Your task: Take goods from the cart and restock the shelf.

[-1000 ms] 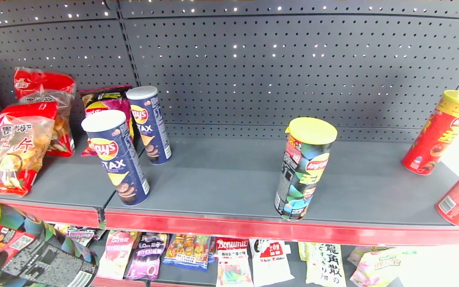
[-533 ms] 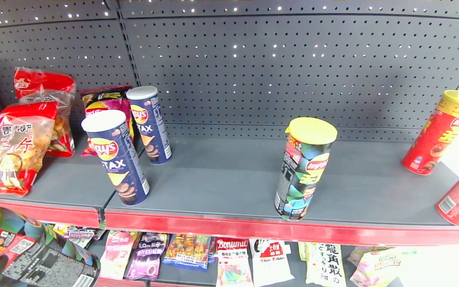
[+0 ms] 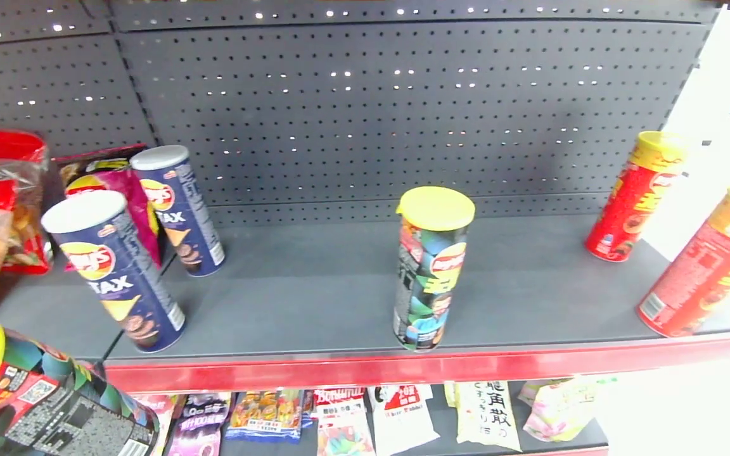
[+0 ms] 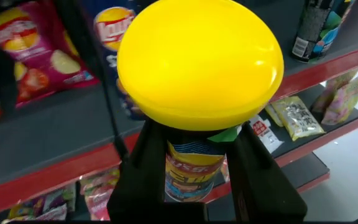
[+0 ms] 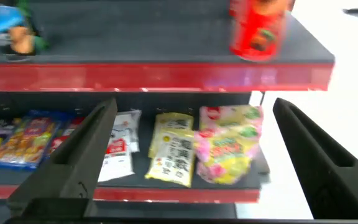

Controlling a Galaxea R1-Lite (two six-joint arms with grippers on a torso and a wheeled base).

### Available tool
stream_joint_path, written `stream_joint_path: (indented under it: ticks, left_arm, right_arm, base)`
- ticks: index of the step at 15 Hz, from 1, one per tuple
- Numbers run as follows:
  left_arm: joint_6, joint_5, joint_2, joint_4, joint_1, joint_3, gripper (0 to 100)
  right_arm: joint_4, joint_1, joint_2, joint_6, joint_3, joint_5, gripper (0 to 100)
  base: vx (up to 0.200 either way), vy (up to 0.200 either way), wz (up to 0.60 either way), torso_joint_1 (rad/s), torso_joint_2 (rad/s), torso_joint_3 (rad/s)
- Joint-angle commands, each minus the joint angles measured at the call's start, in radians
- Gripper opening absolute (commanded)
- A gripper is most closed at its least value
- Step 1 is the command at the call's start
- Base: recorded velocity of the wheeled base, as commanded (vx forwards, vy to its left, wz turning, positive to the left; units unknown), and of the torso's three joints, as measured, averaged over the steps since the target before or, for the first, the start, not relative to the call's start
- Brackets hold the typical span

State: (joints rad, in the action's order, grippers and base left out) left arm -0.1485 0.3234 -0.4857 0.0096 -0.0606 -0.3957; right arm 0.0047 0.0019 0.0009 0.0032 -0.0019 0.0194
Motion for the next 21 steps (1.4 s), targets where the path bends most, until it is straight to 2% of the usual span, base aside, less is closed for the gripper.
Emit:
stream_joint_path:
  ticks: [1, 5, 9, 11, 12, 21]
  left_arm:
    - [0.0, 0.0, 0.001, 0.0, -0.001, 0.0, 0]
    - [0.001, 0.0, -0.001, 0.0, -0.001, -0.009, 0]
    - [0.037, 0.005, -0.024, -0.005, -0.001, -0.023, 0]
    - [0.041, 0.019, -0.048, -0.007, -0.001, -0.035, 0]
    - [0.055, 0.037, -0.062, -0.007, -0.001, -0.046, 0]
    - [0.055, 0.059, -0.221, -0.079, -0.001, -0.068, 0]
  right_arm:
    - [0.0, 0.001, -0.001, 0.0, 0.0, 0.001, 100]
    - [0.0, 0.0, -0.001, 0.0, 0.0, 0.001, 100]
    - [0.0, 0.0, -0.001, 0.0, 0.0, 0.001, 100]
    - [0.0, 0.0, -0.001, 0.0, 0.0, 0.001, 100]
    - [0.0, 0.001, -0.001, 0.0, 0.0, 0.001, 100]
    - [0.0, 0.0, -0.001, 0.0, 0.0, 0.001, 100]
  base:
    - [0.0, 0.0, -0.6, 0.012, 0.0, 0.002]
    - [0.0, 0.0, -0.15, -0.001, 0.0, -0.001]
    - [0.0, 0.0, 0.0, 0.0, 0.0, 0.0]
    - [0.0, 0.0, 0.0, 0.0, 0.0, 0.0]
    - [0.0, 0.0, 0.0, 0.0, 0.0, 0.0]
    - [0.0, 0.0, 0.0, 0.0, 0.0, 0.0]
